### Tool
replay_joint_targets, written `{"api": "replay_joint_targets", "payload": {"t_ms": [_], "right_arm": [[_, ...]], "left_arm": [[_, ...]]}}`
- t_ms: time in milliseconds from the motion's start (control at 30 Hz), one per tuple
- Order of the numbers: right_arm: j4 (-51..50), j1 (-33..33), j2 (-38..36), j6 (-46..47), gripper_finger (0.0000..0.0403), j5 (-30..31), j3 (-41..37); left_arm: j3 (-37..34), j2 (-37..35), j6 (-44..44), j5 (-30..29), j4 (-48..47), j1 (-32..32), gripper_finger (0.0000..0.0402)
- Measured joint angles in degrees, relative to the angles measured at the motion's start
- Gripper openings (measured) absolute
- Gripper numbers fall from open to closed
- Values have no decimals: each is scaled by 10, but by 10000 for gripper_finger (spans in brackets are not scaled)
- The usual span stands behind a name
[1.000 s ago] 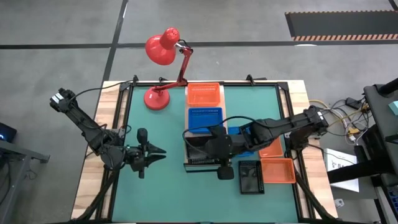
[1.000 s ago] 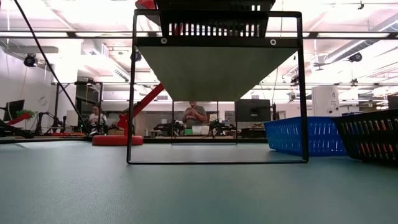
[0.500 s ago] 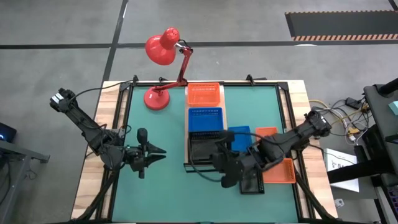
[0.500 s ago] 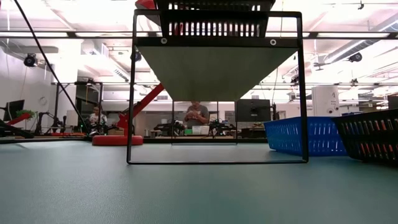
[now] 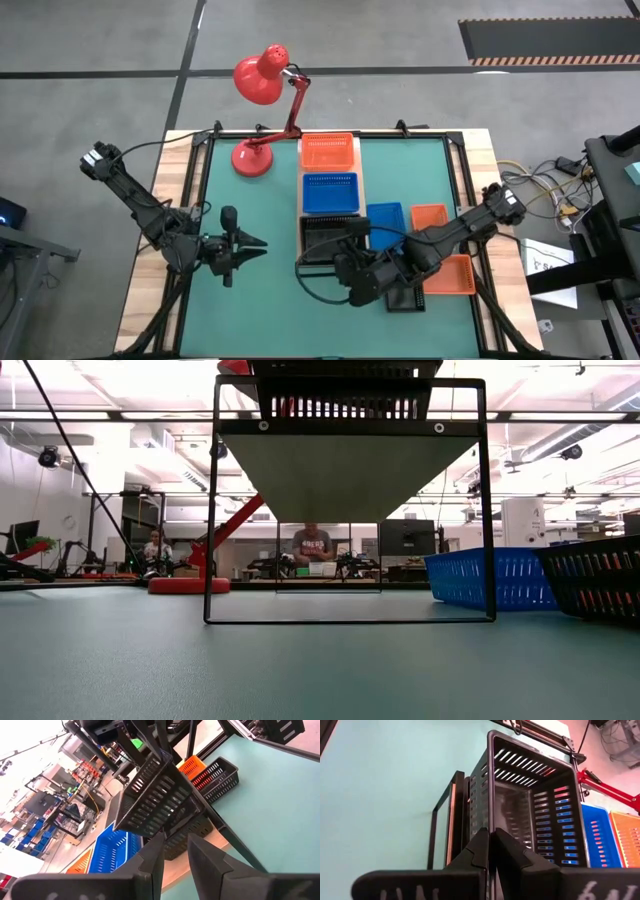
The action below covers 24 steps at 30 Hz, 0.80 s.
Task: Stack baskets on shelf by color
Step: Stack the left black bin on top of the black bin on the shelf
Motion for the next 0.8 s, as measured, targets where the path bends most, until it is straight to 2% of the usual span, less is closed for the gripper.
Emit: {"api": "replay_joint_targets", "payload": {"t_ms": [500, 800], "right_arm": [[1, -17, 0, 19, 13, 0, -9], [3, -18, 0, 34, 13, -32, -19]], "left_arm": [[-1, 0, 0, 0, 0, 0, 70], [-1, 0, 0, 0, 0, 0, 70]]}}
